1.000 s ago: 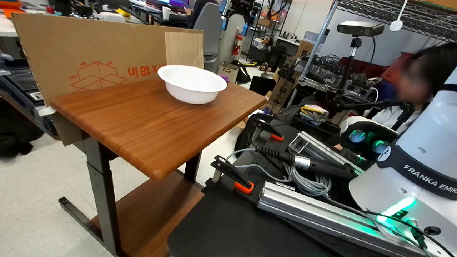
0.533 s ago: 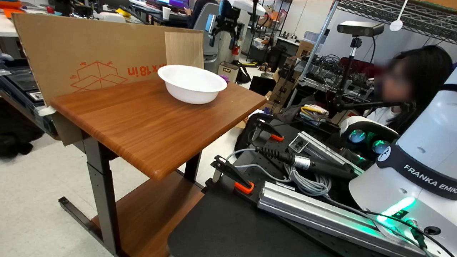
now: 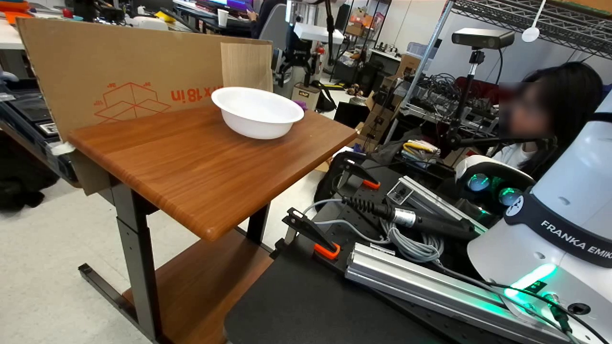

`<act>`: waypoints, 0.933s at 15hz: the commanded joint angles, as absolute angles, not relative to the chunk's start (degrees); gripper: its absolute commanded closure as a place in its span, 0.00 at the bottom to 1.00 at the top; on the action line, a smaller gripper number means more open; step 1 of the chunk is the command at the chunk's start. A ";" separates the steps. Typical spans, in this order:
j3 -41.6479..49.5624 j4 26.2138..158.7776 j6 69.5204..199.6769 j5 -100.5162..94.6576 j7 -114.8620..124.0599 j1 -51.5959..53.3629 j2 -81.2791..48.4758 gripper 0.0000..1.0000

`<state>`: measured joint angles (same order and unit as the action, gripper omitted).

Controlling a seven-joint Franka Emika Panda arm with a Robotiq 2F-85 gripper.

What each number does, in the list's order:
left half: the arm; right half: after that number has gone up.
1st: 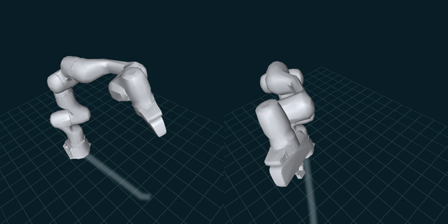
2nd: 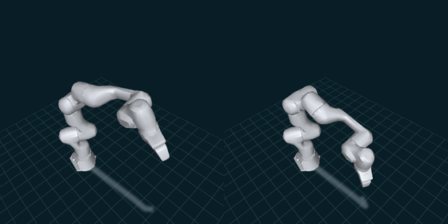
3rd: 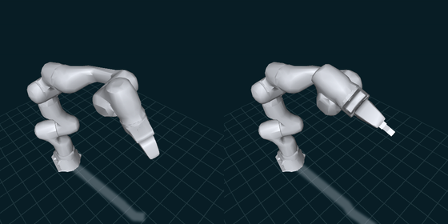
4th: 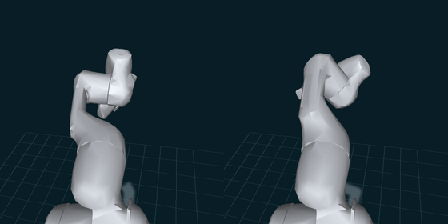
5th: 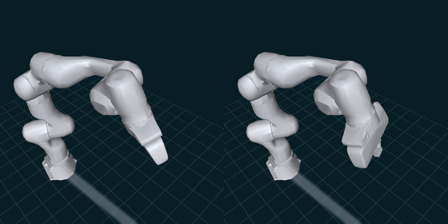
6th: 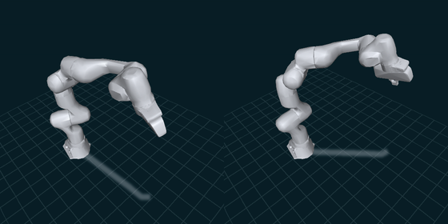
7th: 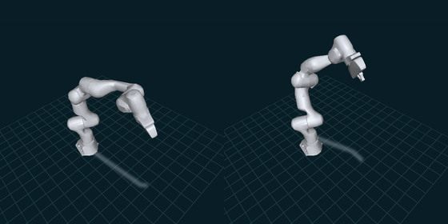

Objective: Put the purple object in the bowl

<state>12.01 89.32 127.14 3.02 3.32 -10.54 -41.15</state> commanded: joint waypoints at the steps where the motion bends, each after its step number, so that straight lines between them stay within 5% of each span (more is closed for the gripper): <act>1: 12.20 86.53 127.40 0.36 6.26 -10.59 -44.91 0.00; 5: 12.21 86.94 127.10 -0.36 7.98 -10.68 -46.60 0.00; 6: 12.35 86.88 127.10 -0.61 8.38 -10.63 -47.00 0.18; 14: 10.67 89.98 128.43 1.84 7.94 -11.40 -42.63 0.79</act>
<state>12.15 88.38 127.22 0.36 7.77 -10.53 -45.87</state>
